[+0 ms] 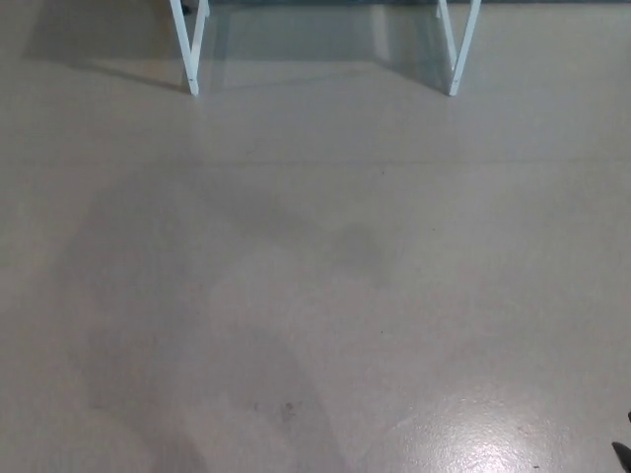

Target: The robot picks up a bottle from a person using its left hand and walk towards the table in frontand put the bottle on the table.

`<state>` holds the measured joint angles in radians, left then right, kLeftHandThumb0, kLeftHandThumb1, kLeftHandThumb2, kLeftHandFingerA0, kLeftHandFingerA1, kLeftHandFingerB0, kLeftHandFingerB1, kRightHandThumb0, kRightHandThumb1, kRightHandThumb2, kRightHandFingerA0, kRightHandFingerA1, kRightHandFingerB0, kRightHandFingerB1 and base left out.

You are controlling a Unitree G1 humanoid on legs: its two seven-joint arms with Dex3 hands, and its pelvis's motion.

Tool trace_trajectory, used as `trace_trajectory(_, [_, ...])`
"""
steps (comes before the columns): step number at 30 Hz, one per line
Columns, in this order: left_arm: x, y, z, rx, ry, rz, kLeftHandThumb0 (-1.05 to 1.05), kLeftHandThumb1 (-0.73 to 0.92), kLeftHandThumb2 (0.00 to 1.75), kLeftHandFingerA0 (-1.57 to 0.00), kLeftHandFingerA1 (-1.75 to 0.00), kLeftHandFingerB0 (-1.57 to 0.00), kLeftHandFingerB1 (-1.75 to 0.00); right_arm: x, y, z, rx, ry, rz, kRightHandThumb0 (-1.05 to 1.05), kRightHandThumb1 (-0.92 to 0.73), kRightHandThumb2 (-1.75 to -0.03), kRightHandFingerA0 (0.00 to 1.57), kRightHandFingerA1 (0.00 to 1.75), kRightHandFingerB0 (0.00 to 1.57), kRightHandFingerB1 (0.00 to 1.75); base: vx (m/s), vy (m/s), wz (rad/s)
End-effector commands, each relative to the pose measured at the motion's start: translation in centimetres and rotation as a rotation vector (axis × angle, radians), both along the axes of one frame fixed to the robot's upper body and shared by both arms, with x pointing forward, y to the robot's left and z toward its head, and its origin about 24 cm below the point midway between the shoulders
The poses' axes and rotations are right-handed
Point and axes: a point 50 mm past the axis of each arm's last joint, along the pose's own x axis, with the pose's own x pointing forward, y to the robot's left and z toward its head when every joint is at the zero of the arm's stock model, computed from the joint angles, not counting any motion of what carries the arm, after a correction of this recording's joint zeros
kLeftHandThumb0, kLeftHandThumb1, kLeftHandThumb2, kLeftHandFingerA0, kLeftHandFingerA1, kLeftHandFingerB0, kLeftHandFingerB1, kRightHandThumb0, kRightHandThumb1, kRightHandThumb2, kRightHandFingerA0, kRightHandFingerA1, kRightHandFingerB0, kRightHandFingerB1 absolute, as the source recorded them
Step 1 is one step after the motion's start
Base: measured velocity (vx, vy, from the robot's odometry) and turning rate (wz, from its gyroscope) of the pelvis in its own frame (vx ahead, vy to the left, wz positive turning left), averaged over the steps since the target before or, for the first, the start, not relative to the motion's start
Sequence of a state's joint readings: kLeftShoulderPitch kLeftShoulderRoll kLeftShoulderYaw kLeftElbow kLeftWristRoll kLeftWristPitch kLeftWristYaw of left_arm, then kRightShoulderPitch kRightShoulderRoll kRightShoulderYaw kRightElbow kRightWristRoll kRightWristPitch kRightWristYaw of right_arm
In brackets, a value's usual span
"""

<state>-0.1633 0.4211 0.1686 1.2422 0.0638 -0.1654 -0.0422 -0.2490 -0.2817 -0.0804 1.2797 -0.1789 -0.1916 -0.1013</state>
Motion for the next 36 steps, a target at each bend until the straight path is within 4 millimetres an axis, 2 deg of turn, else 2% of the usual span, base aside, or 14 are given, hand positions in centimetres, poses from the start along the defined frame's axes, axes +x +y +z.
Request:
trace_trajectory(1, [-0.5,0.6,0.3,0.029,-0.025,-0.006,-0.27,0.64,0.59,-0.5,-0.39,-0.31,-0.32,-0.6,-0.7,0.1,-0.029,-0.02,-0.018,-0.44,-0.61,-0.58,0.67,0.49,0.42,0.38,0.0,0.0,0.0])
trace_trajectory(2, [-0.6,0.6,0.3,0.03,-0.022,-0.005,-0.27,0.64,0.59,-0.53,-0.4,-0.31,-0.32,-0.7,-0.7,0.1,-0.034,-0.019,-0.014,-0.52,-0.5,-0.81,0.66,0.63,0.36,0.51,0.0,0.0,0.0])
trace_trajectory(4, [-0.6,0.6,0.2,0.031,-0.018,-0.003,-0.27,0.64,0.59,-0.53,-0.4,-0.31,-0.32,-0.8,-0.7,0.0,-0.039,-0.019,-0.01,-0.5,-0.5,-0.82,0.63,0.62,0.35,0.5,0.0,0.0,0.0])
trace_trajectory(5, [-0.6,0.6,0.2,0.032,-0.018,-0.004,-0.27,0.65,0.59,-0.52,-0.4,-0.31,-0.32,-0.8,-0.7,0.0,-0.034,-0.021,-0.013,-0.44,-0.6,-0.58,0.68,0.5,0.41,0.38,0.0,0.0,0.0])
trace_trajectory(6, [-0.6,0.6,0.2,0.03,-0.02,-0.002,-0.26,0.64,0.59,-0.53,-0.4,-0.31,-0.32,-0.8,-0.7,0.0,-0.029,-0.022,-0.017,-0.49,-0.49,-0.81,0.59,0.6,0.36,0.5,0.0,0.0,0.0])
trace_trajectory(17, [-0.7,0.6,0.2,0.02,-0.024,0.009,-0.29,0.61,0.58,-0.52,-0.39,-0.31,-0.32,-1.0,-0.7,-0.1,-0.023,-0.017,-0.021,-0.48,-0.5,-0.81,0.6,0.61,0.37,0.5,0.0,0.0,0.0])
trace_trajectory(21, [0.0,0.2,0.6,-0.048,-0.117,-0.01,-0.42,0.51,0.64,-0.27,-0.38,-0.25,-0.35,-1.0,-0.7,-0.1,-0.021,-0.018,-0.023,-0.49,-0.49,-0.81,0.6,0.61,0.37,0.51,0.0,0.0,0.0])
trace_trajectory(22, [0.0,0.0,0.8,-0.068,-0.154,-0.045,-0.24,0.37,0.9,-0.09,-0.5,-0.08,-0.49,-1.4,-0.5,-0.3,-0.021,-0.01,-0.021,-0.48,-0.49,-0.81,0.62,0.62,0.4,0.52,0.0,0.0,0.0])
trace_trajectory(24, [0.5,-0.3,1.1,-0.087,-0.196,-0.078,-0.26,0.31,0.87,-0.08,-0.5,-0.07,-0.48,-1.4,-0.5,-0.4,-0.023,-0.007,-0.022,-0.43,-0.6,-0.59,0.7,0.51,0.45,0.39,0.0,0.0,0.0])
trace_trajectory(25, [1.2,-0.9,1.7,-0.122,-0.269,-0.143,-0.5,0.48,0.55,-0.21,-0.31,-0.17,-0.27,-1.5,-0.5,-0.4,-0.03,0.0,-0.015,-0.5,-0.5,-0.81,0.67,0.64,0.41,0.52,0.0,0.0,0.0])
trace_trajectory(26, [1.8,-1.4,2.2,-0.155,-0.323,-0.198,-0.28,0.29,0.85,-0.01,-0.48,0.0,-0.46,-1.5,-0.5,-0.4,-0.032,0.004,-0.011,-0.44,-0.61,-0.59,0.71,0.52,0.45,0.39,0.0,0.0,0.0])
trace_trajectory(27, [2.4,-2.0,2.9,-0.187,-0.369,-0.266,-0.54,0.49,0.55,-0.14,-0.3,-0.12,-0.25,-1.5,-0.5,-0.4,-0.03,0.006,-0.012,-0.43,-0.61,-0.58,0.7,0.51,0.45,0.39,0.0,0.0,0.0])
trace_trajectory(29, [2.6,-3.5,4.2,-0.222,-0.432,-0.453,-0.58,0.38,0.7,-0.07,-0.31,-0.08,-0.23,-1.9,-0.4,-0.7,-0.028,0.021,-0.01,-0.48,-0.49,-0.81,0.62,0.61,0.38,0.5,0.0,0.0,0.0])
trace_trajectory(36, [1.7,-9.7,9.2,-0.319,-0.518,-0.888,-0.57,0.35,0.76,-0.01,-0.28,0.0,-0.15,-2.3,-0.7,-0.8,-0.018,0.026,-0.028,-0.48,-0.5,-0.8,0.59,0.6,0.36,0.5,0.0,0.0,0.0])
